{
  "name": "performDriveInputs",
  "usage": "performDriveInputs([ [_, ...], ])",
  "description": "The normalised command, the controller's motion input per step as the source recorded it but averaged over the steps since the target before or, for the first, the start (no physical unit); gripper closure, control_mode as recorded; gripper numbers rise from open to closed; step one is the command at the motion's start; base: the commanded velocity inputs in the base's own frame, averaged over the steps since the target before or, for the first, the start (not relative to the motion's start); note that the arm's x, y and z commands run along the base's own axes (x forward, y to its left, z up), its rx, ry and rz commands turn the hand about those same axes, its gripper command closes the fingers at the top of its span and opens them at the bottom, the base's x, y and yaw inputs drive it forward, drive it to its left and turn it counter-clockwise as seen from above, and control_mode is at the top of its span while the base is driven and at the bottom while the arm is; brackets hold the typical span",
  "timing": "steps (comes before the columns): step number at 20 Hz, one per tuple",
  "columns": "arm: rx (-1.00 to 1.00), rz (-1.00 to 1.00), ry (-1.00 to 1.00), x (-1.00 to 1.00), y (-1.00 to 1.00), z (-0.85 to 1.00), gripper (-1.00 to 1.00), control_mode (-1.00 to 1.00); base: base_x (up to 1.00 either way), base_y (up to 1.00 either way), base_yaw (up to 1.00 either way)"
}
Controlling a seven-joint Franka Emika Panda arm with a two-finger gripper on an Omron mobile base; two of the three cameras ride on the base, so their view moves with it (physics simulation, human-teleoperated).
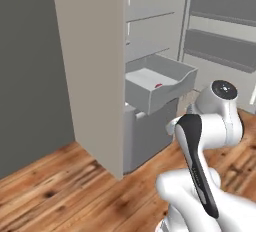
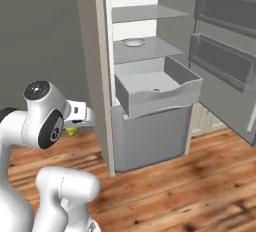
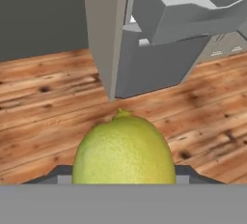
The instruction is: Place the onion and lemon inside the fridge drawer. Close the drawer after placing the vegetables.
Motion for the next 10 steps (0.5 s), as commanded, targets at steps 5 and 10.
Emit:
performDriveInputs([
  [5,0.0,0.0,0.0,0.0,0.0,0.0,1.0,1.0,1.0,-0.07,0.0],
  [10,0.0,0.0,0.0,0.0,0.0,0.0,1.0,1.0,0.99,-0.16,0.0],
])
